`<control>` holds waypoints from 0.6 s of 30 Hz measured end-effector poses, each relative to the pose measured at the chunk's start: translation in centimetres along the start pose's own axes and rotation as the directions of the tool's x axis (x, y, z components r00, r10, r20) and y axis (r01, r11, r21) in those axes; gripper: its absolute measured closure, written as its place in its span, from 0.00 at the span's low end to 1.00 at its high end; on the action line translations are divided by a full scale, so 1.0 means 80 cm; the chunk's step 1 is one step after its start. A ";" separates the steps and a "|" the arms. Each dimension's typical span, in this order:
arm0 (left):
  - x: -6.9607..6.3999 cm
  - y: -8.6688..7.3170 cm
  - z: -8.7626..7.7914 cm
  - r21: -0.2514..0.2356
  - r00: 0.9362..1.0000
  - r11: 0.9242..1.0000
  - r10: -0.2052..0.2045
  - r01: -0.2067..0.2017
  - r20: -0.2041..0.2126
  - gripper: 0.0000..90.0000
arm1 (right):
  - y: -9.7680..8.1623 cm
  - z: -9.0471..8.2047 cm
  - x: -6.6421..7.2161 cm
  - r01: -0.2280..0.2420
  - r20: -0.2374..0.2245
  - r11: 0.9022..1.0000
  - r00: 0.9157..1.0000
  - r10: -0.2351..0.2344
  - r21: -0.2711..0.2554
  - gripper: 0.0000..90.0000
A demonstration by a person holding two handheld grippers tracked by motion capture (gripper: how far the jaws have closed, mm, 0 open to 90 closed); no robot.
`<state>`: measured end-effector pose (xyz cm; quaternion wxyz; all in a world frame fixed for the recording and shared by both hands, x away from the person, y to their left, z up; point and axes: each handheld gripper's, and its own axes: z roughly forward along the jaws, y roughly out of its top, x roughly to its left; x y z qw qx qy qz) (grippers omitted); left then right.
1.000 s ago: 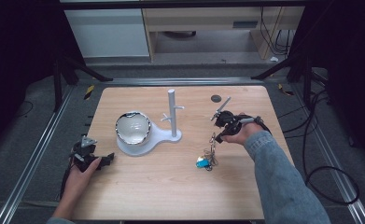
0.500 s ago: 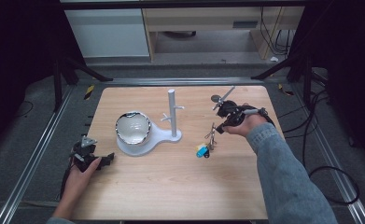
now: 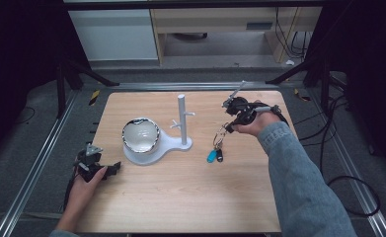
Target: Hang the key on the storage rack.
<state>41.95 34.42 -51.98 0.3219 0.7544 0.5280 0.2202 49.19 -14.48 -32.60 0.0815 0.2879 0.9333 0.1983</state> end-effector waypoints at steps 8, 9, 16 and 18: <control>0.000 0.000 0.000 0.000 1.000 1.000 0.000 0.000 0.000 0.00 | 0.010 -0.003 -0.002 0.004 -0.005 1.000 1.000 -0.004 -0.003 0.99; 0.000 0.000 0.000 0.001 1.000 1.000 0.000 0.000 0.000 0.00 | 0.011 -0.004 -0.002 0.001 -0.004 1.000 1.000 -0.001 -0.005 0.99; 0.000 0.000 0.000 0.001 1.000 1.000 0.002 -0.002 0.000 0.00 | 0.016 -0.011 0.000 0.003 0.002 1.000 1.000 -0.003 -0.011 0.99; 0.000 0.000 0.000 0.001 1.000 1.000 0.002 -0.002 0.000 0.00 | 0.018 -0.015 0.000 0.008 0.003 1.000 1.000 -0.008 -0.010 0.99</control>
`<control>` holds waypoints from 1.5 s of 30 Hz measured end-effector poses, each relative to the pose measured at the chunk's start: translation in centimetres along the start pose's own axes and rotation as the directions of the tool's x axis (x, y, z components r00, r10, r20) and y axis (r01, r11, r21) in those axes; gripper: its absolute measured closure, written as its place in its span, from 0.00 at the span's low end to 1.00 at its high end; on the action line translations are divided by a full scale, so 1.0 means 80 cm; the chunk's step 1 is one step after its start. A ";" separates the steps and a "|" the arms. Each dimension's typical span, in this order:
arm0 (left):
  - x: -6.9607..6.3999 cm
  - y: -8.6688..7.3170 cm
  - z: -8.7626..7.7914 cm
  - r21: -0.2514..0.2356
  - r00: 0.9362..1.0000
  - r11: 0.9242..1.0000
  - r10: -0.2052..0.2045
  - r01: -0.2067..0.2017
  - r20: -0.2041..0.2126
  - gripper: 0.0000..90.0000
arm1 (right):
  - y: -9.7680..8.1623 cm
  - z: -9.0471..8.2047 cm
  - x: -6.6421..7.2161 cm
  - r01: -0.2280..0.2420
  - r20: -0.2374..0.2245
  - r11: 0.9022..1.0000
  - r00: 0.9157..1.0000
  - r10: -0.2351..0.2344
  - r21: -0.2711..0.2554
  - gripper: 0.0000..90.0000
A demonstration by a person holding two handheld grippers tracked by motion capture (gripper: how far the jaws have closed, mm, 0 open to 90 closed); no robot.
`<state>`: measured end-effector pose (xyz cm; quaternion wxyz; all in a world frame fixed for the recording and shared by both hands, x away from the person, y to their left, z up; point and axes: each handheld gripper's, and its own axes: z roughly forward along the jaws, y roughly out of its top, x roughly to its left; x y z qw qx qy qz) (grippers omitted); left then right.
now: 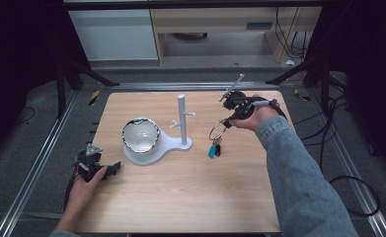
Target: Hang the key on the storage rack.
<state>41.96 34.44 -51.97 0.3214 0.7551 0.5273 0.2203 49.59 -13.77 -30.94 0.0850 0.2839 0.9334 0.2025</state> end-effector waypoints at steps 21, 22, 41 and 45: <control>0.000 0.000 0.000 0.000 1.000 1.000 0.000 0.000 0.000 0.00 | 0.029 -0.021 0.011 0.034 -0.001 0.999 0.999 -0.034 -0.038 0.99; 0.000 0.000 0.000 0.001 1.000 1.000 0.000 0.000 0.000 0.00 | 0.031 -0.022 0.011 0.037 -0.002 0.998 0.999 -0.037 -0.045 0.99; 0.000 0.000 0.000 0.001 1.000 1.000 0.000 0.000 -0.001 0.00 | 0.063 -0.039 0.023 0.080 0.010 0.996 0.997 -0.080 -0.043 0.99; 0.000 0.000 0.000 0.001 1.000 1.000 0.000 0.000 -0.001 0.00 | 0.067 -0.042 0.026 0.083 0.010 0.995 0.997 -0.083 -0.047 0.99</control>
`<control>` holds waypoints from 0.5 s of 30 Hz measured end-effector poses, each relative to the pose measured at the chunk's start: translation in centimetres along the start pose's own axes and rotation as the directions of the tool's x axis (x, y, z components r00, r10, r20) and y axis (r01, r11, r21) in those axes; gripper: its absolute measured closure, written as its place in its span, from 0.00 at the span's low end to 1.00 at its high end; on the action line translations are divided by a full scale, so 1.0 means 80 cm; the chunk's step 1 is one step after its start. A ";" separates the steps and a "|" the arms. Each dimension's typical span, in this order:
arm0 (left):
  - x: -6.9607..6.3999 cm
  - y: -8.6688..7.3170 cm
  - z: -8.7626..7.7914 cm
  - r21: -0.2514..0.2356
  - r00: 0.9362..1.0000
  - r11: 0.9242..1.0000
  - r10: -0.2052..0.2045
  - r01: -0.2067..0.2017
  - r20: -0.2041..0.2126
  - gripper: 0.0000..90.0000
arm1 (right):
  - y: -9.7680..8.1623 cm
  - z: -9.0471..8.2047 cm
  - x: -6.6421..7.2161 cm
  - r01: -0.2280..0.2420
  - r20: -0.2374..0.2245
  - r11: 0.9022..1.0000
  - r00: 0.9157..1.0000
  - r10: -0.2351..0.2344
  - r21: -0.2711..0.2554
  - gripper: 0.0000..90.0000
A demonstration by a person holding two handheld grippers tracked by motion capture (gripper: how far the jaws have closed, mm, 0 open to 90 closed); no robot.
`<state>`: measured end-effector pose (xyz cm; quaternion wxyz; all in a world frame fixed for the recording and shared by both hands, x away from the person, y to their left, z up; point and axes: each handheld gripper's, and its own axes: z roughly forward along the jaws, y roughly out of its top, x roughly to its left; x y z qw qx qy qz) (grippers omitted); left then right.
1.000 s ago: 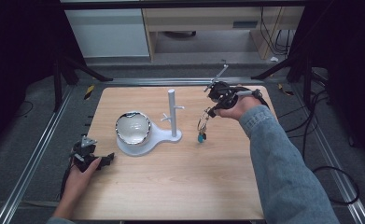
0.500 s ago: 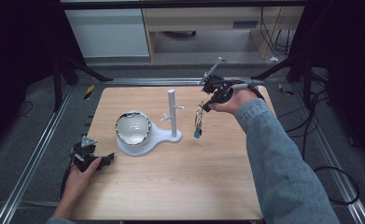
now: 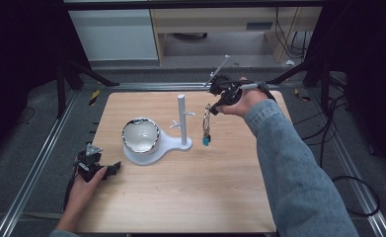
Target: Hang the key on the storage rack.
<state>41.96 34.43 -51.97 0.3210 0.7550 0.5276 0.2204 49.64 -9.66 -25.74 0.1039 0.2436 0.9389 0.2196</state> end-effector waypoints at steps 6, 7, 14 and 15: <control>0.000 0.000 0.000 0.000 1.000 1.000 0.000 0.000 0.000 0.00 | 0.008 -0.004 0.004 0.009 0.003 1.000 1.000 -0.009 0.005 0.99; 0.000 0.000 0.000 0.000 1.000 1.000 0.000 0.000 0.000 0.00 | 0.010 -0.004 0.004 0.012 0.004 1.000 1.000 -0.012 0.004 0.99; 0.000 0.000 0.000 0.000 1.000 1.000 0.001 -0.001 0.000 0.00 | 0.017 -0.007 0.007 0.022 0.006 1.000 1.000 -0.022 0.009 0.99; 0.000 0.000 0.000 0.000 1.000 1.000 0.001 -0.001 0.000 0.00 | 0.018 -0.007 0.007 0.025 0.006 1.000 1.000 -0.025 0.008 0.99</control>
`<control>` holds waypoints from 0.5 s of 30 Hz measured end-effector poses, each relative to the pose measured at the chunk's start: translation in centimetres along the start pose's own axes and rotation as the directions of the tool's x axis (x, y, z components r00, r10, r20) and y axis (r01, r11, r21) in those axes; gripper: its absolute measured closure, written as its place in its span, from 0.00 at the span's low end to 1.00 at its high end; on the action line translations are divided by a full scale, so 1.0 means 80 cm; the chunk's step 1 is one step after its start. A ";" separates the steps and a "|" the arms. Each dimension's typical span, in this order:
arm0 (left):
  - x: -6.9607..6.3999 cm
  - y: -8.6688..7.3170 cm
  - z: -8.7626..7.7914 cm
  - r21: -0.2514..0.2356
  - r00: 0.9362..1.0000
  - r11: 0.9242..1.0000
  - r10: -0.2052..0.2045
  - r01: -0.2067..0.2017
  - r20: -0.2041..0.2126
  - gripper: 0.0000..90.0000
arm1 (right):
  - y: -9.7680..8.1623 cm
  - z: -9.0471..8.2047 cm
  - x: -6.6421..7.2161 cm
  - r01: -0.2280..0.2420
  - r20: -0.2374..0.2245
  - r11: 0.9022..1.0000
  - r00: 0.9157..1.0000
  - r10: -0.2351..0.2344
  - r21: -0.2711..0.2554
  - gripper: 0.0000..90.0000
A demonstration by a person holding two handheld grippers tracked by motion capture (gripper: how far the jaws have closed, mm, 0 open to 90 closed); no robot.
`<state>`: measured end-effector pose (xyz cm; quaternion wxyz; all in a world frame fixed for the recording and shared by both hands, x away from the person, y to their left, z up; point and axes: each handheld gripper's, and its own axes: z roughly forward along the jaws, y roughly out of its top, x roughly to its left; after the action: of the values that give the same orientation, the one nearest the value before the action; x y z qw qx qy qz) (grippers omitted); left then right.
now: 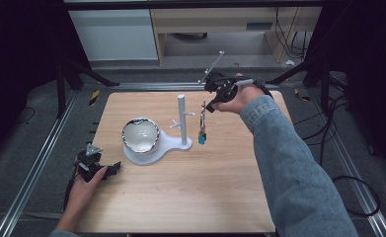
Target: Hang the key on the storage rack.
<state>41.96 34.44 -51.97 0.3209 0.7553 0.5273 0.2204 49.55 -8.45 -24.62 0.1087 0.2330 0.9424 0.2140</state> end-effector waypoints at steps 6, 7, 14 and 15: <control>0.000 0.000 0.000 0.000 1.000 1.000 0.000 0.000 0.000 0.00 | 0.006 0.002 0.001 0.011 0.002 1.000 1.000 -0.011 0.008 0.99; 0.000 0.000 0.000 0.000 1.000 1.000 0.000 0.000 0.000 0.00 | 0.007 0.002 0.001 0.011 0.001 1.000 1.000 -0.011 0.010 0.99; 0.000 0.000 0.000 0.000 1.000 1.000 -0.001 0.001 0.000 0.00 | 0.018 0.009 0.004 0.029 0.000 0.999 1.000 -0.029 0.021 0.99; 0.000 0.000 0.000 0.000 1.000 1.000 -0.001 0.001 0.000 0.00 | 0.019 0.010 0.005 0.028 -0.001 0.999 1.000 -0.028 0.023 0.99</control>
<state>41.96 34.43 -51.97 0.3211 0.7549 0.5278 0.2202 50.09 -6.75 -24.67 0.1090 0.2208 0.9480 0.2016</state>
